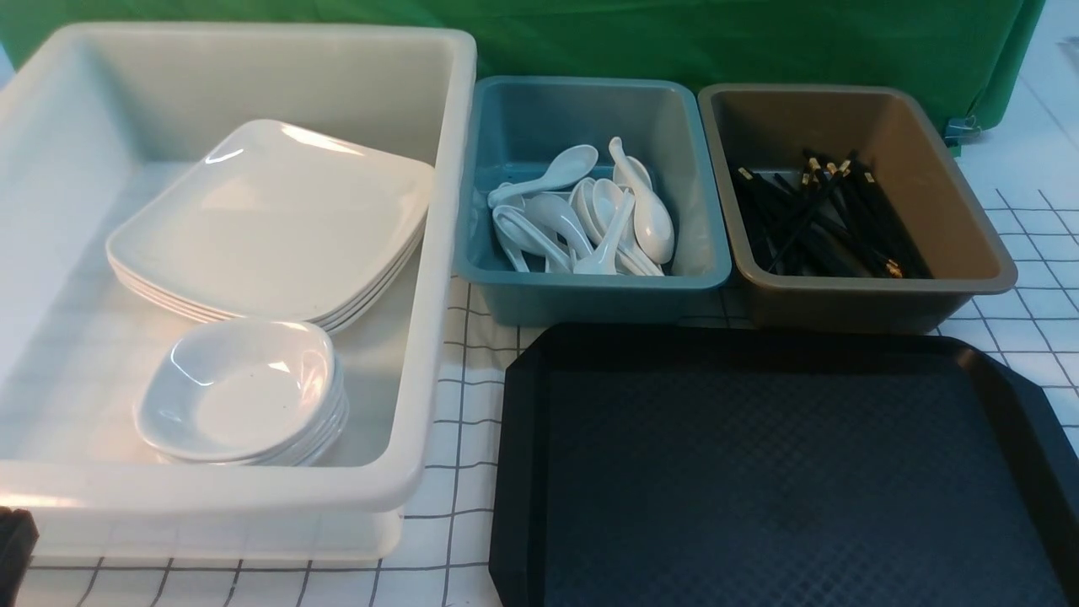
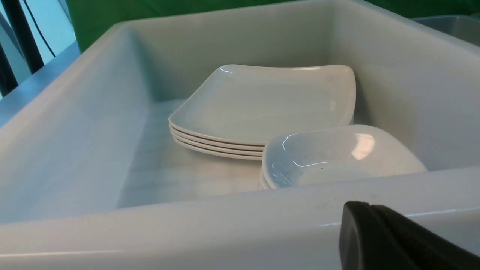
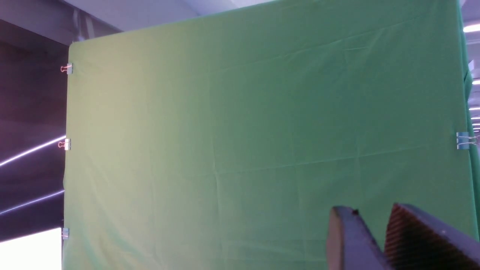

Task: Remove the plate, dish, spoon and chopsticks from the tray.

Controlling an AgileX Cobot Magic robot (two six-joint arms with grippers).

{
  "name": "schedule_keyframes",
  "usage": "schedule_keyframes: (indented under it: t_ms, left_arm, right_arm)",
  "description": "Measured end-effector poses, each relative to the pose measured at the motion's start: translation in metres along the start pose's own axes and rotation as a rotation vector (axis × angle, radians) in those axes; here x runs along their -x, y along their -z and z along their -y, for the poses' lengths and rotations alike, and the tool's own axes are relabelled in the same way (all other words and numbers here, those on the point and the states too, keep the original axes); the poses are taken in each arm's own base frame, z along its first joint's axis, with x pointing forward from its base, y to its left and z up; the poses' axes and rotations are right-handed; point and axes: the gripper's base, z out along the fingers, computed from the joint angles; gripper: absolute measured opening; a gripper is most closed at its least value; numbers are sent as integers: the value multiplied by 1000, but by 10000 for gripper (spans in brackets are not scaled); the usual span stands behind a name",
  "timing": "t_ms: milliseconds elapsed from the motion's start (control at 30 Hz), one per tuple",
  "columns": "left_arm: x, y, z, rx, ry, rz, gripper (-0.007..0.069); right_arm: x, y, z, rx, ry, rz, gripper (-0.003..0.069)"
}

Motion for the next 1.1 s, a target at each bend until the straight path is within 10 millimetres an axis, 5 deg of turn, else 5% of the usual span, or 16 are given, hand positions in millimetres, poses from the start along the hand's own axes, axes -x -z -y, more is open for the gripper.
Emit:
schedule_keyframes:
  t_ms: [767, 967, 1100]
  left_arm:
    - [0, 0, 0, 0, 0, -2, 4]
    - [0, 0, 0, 1, 0, -3, 4]
    - [0, 0, 0, 1, 0, -3, 4]
  right_arm:
    - [-2, 0, 0, -2, 57, -22, 236]
    - [-26, 0, 3, -49, 209, -137, 239]
    - [-67, 3, 9, -141, 316, -285, 239]
